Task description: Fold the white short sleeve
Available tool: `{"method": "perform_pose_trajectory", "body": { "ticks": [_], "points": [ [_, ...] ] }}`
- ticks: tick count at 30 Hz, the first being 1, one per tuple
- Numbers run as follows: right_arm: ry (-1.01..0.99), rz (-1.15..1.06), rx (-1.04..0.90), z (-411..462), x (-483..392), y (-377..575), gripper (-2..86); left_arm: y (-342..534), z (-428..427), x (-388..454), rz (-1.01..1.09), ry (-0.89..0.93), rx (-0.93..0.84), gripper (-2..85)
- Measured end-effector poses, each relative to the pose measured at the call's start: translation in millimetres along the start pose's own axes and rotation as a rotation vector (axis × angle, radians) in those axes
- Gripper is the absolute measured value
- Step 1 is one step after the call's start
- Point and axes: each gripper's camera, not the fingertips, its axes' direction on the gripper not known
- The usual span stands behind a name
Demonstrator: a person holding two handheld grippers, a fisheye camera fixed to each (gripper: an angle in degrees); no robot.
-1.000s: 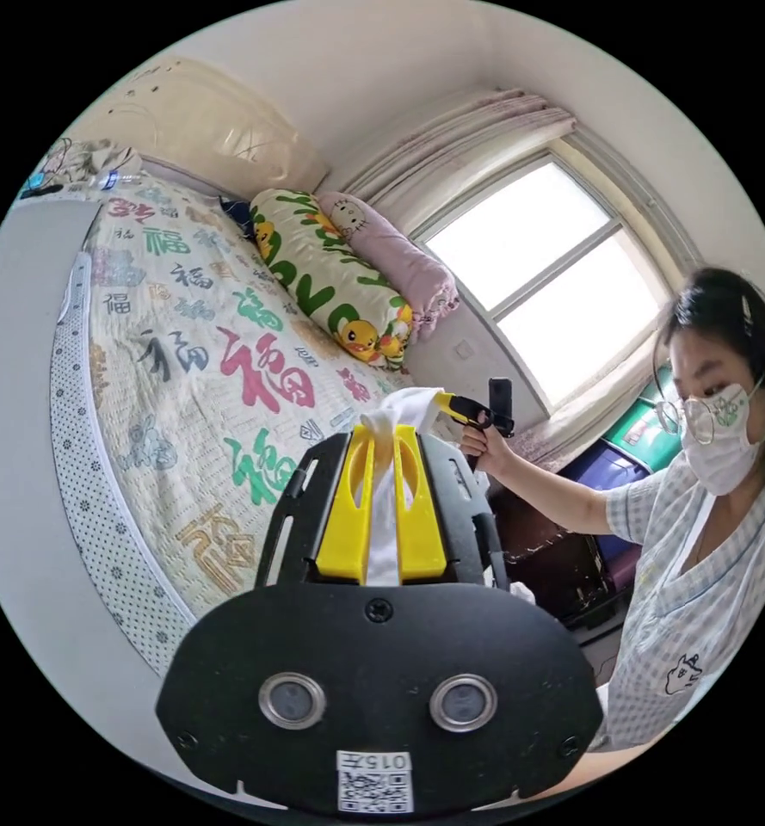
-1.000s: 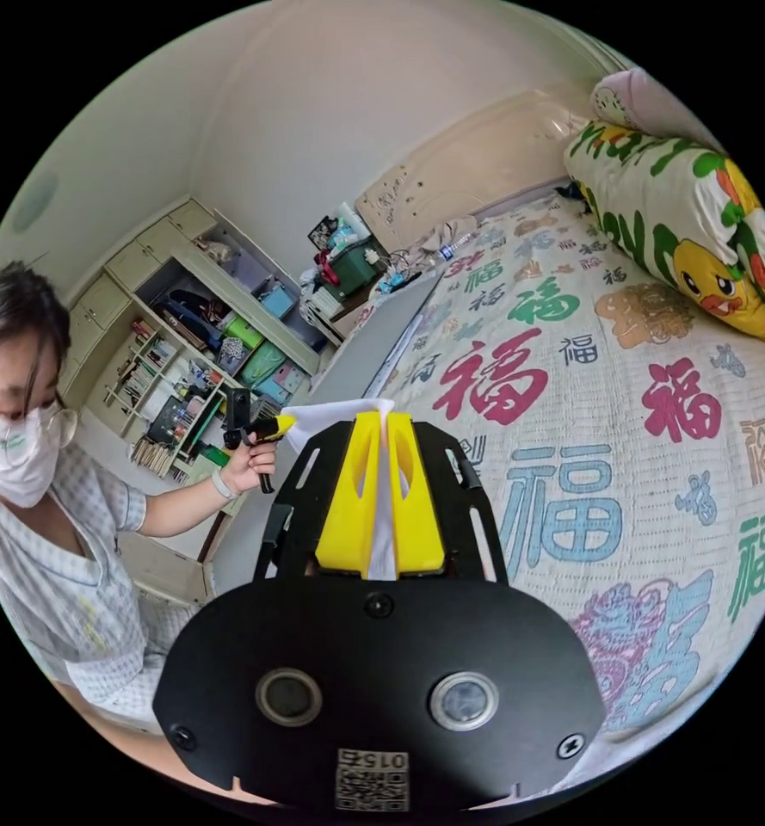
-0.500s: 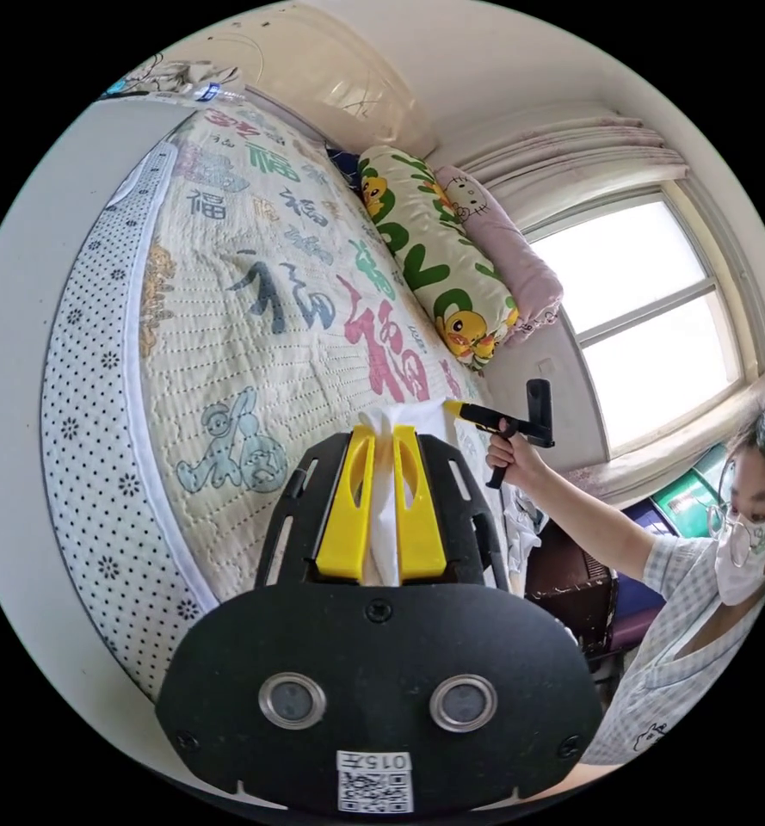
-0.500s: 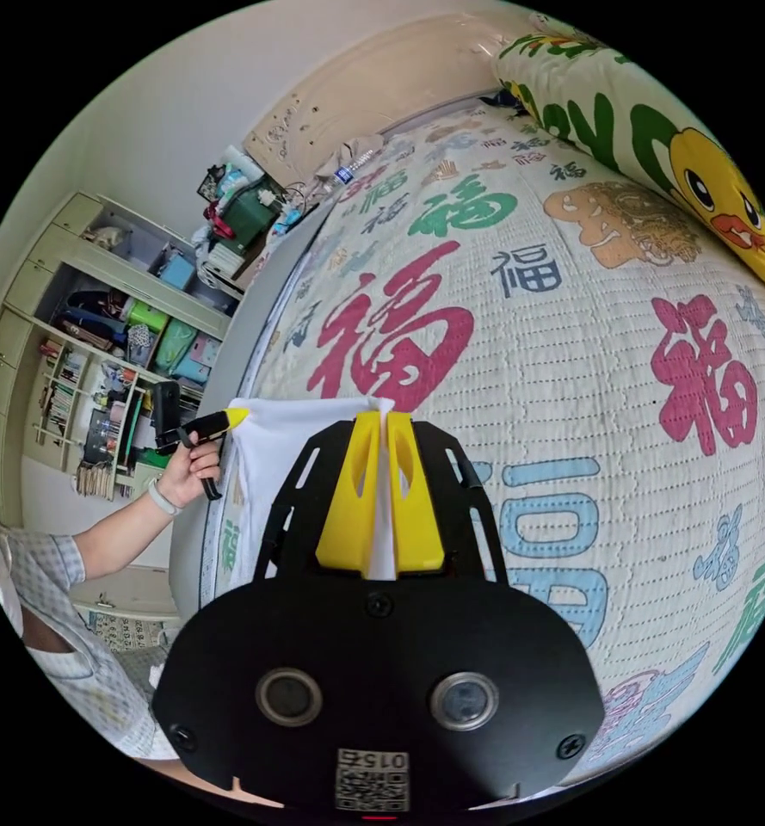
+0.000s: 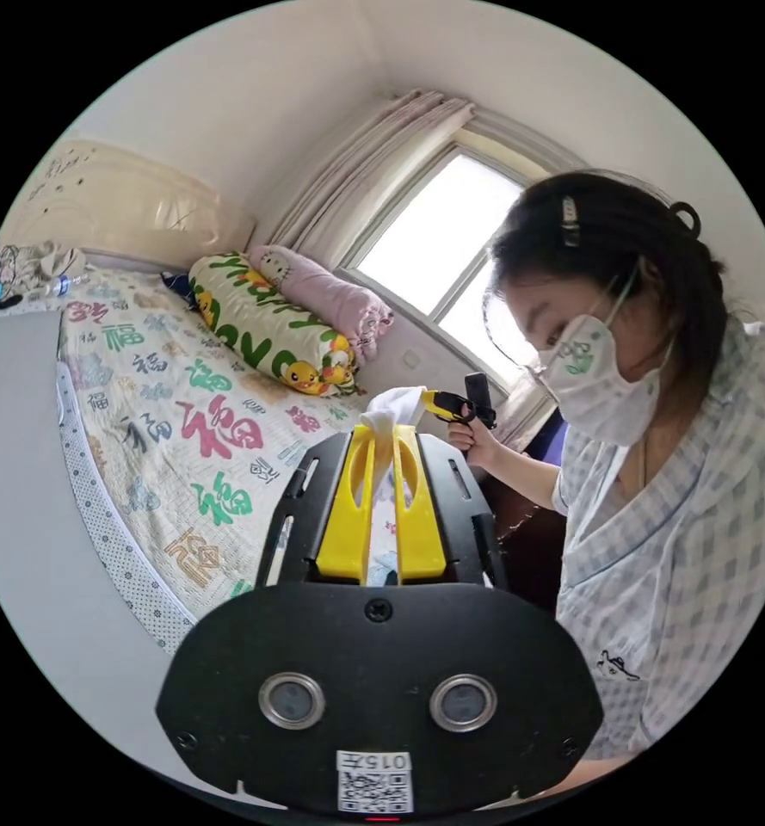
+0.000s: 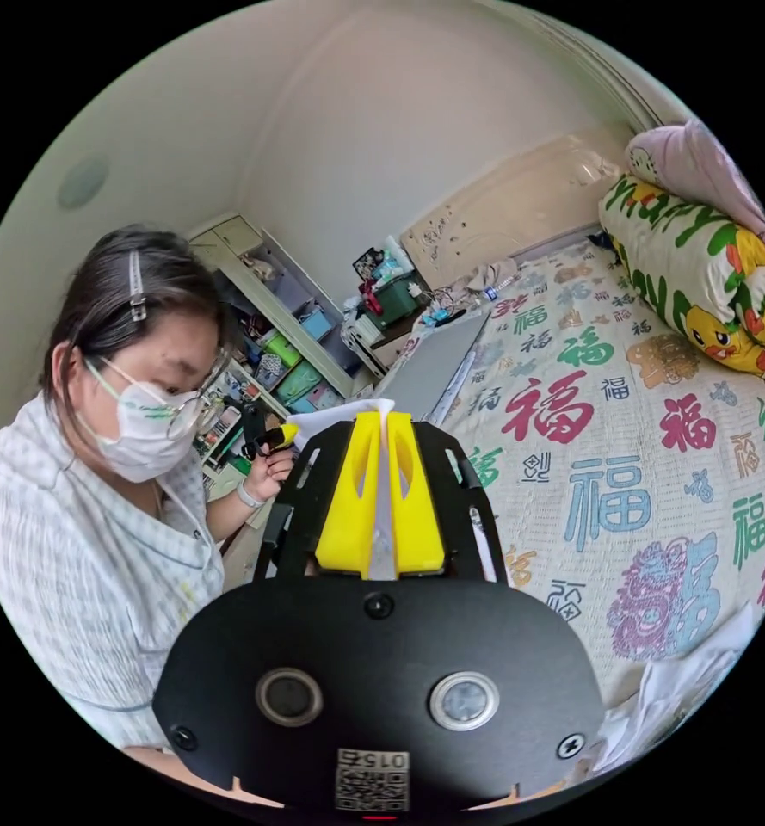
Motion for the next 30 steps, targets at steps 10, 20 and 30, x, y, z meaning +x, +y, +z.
{"method": "perform_pose_trajectory", "body": {
  "ticks": [10,20,30],
  "points": [
    [0.007,0.016,0.041,-47.8,-79.8,11.1,0.4,23.8,-48.7,104.9,0.068,0.031,-0.004,1.3],
    [0.068,0.094,-0.067,15.0,15.6,-31.8,0.4,65.3,0.2,-5.3,-0.111,-0.078,-0.012,1.4],
    [0.165,0.162,-0.191,122.6,170.0,-102.0,0.3,78.6,78.9,-157.8,-0.244,-0.167,-0.125,1.3]
  ]
}}
